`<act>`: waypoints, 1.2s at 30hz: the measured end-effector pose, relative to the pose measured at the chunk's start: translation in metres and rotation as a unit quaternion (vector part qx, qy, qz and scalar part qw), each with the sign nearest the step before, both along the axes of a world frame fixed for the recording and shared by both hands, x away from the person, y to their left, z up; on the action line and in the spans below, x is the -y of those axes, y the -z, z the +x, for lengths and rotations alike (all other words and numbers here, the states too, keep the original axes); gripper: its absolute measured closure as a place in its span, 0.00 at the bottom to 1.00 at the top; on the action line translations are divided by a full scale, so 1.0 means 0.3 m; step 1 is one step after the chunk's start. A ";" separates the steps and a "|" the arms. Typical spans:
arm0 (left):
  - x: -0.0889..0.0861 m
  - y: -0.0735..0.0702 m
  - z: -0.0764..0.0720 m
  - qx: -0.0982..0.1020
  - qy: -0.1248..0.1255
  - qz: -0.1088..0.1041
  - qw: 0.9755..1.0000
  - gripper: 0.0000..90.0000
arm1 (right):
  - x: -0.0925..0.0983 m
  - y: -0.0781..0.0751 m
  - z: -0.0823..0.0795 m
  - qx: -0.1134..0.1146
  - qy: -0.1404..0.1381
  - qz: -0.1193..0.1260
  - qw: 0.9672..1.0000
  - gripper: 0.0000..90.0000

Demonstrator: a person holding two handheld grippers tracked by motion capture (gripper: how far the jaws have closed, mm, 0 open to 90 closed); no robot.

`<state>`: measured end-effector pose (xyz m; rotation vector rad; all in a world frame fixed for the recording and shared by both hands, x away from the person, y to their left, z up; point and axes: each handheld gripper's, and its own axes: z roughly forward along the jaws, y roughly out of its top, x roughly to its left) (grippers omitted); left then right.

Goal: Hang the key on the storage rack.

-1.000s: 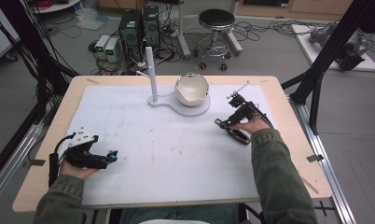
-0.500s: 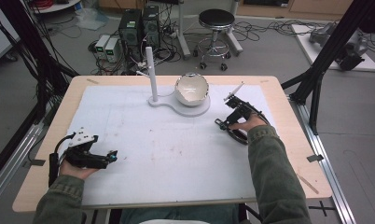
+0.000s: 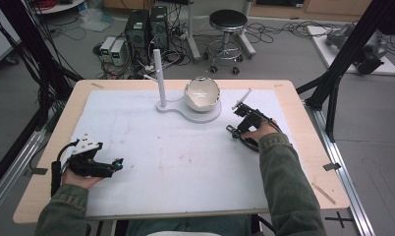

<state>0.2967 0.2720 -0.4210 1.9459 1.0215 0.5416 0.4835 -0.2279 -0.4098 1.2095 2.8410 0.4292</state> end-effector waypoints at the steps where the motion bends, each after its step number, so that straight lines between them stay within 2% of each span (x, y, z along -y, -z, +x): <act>1: 0.000 0.000 0.000 0.000 0.000 0.000 1.000 0.02 | 0.001 0.000 0.000 -0.002 -0.002 -0.003 1.000 0.61; 6: 0.001 0.001 0.000 0.001 -0.001 0.001 1.000 0.02 | 0.001 0.004 0.000 -0.004 -0.002 -0.011 1.000 0.69; 7: 0.001 0.001 0.000 0.001 -0.001 0.001 1.000 0.02 | 0.002 0.005 0.001 -0.007 0.009 -0.008 1.000 0.75; 9: 0.000 0.001 0.001 0.000 -0.001 0.001 1.000 0.02 | 0.004 0.004 0.003 -0.009 0.016 -0.011 1.000 0.78; 10: 0.000 0.000 0.001 0.000 0.000 0.003 1.000 0.02 | 0.006 0.003 0.004 -0.011 0.023 -0.011 1.000 0.87; 13: 0.001 0.000 0.000 0.000 -0.001 0.001 1.000 0.02 | 0.000 0.003 0.000 -0.011 0.027 -0.015 0.999 0.91; 18: 0.002 0.000 -0.001 0.001 0.002 0.003 1.000 0.02 | 0.003 0.002 -0.001 -0.010 0.020 -0.016 1.000 0.93; 21: 0.003 0.001 -0.001 0.002 0.000 -0.001 1.000 0.02 | 0.008 -0.002 -0.001 -0.013 0.020 -0.008 1.000 0.94; 22: 0.002 0.001 0.000 0.002 0.002 0.001 1.000 0.02 | 0.014 -0.004 -0.002 -0.021 0.016 0.003 1.000 0.93; 24: 0.002 0.002 0.000 0.001 0.002 -0.001 1.000 0.02 | 0.017 -0.007 -0.003 -0.022 0.016 0.006 1.000 0.93; 25: 0.002 0.002 0.001 0.001 0.004 0.000 1.000 0.02 | 0.026 -0.009 -0.007 -0.038 0.011 0.018 0.999 0.93; 27: 0.003 0.002 0.000 -0.001 0.006 0.001 1.000 0.02 | 0.030 -0.013 -0.009 -0.039 0.012 0.018 0.999 0.93; 32: 0.004 0.002 0.000 -0.001 0.006 0.000 1.000 0.02 | 0.059 -0.055 -0.023 -0.040 0.014 0.040 0.998 0.93; 35: 0.005 0.002 0.001 -0.001 0.006 0.000 1.000 0.02 | 0.063 -0.077 -0.028 -0.040 0.011 0.041 0.998 0.93; 36: 0.005 0.002 0.001 -0.001 0.006 0.000 1.000 0.02 | 0.066 -0.088 -0.031 -0.037 0.010 0.048 0.998 0.93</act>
